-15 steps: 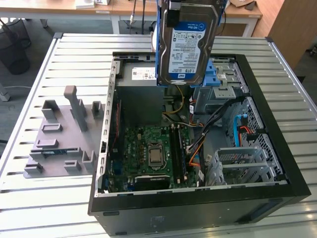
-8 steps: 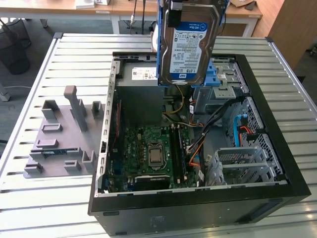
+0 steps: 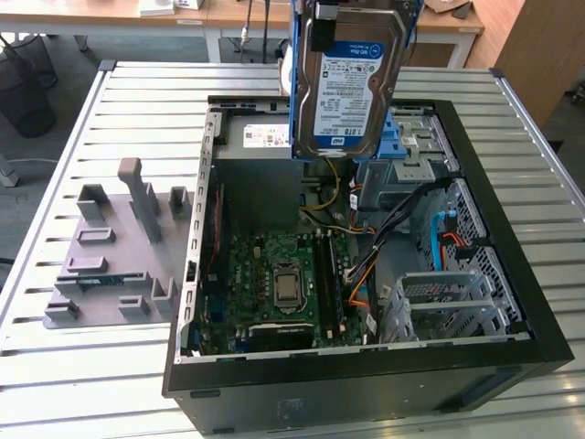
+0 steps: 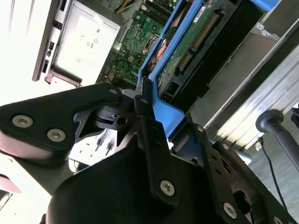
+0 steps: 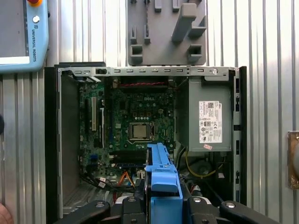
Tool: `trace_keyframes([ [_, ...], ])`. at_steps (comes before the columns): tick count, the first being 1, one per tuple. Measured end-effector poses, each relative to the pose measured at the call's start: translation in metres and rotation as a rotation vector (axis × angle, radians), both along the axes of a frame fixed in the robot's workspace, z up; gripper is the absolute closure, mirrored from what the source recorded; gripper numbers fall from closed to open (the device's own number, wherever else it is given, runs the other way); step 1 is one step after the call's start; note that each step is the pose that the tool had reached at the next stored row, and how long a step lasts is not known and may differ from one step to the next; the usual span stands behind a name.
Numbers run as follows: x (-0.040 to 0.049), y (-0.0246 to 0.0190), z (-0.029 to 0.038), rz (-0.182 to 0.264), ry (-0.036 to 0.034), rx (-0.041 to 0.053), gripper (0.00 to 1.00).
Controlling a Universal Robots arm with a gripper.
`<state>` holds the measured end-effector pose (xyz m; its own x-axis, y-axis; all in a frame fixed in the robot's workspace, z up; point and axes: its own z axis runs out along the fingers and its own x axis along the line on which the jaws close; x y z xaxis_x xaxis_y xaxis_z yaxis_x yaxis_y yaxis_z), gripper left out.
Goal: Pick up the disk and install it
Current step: 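Insert the disk into the insertion slot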
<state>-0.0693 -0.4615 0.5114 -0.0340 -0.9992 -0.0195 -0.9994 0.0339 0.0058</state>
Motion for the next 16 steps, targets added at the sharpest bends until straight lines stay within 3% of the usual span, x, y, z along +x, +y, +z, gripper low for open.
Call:
trace_keyframes([
  [6, -0.0002, -0.0214, -0.0006, 0.001, -0.0003, -0.0002, 0.64],
  [11, -0.0004, -0.0359, -0.0019, 0.003, -0.0017, -0.0002, 0.64],
  [16, -0.0004, -0.0547, -0.0052, 0.003, -0.0019, 0.0000, 0.64],
])
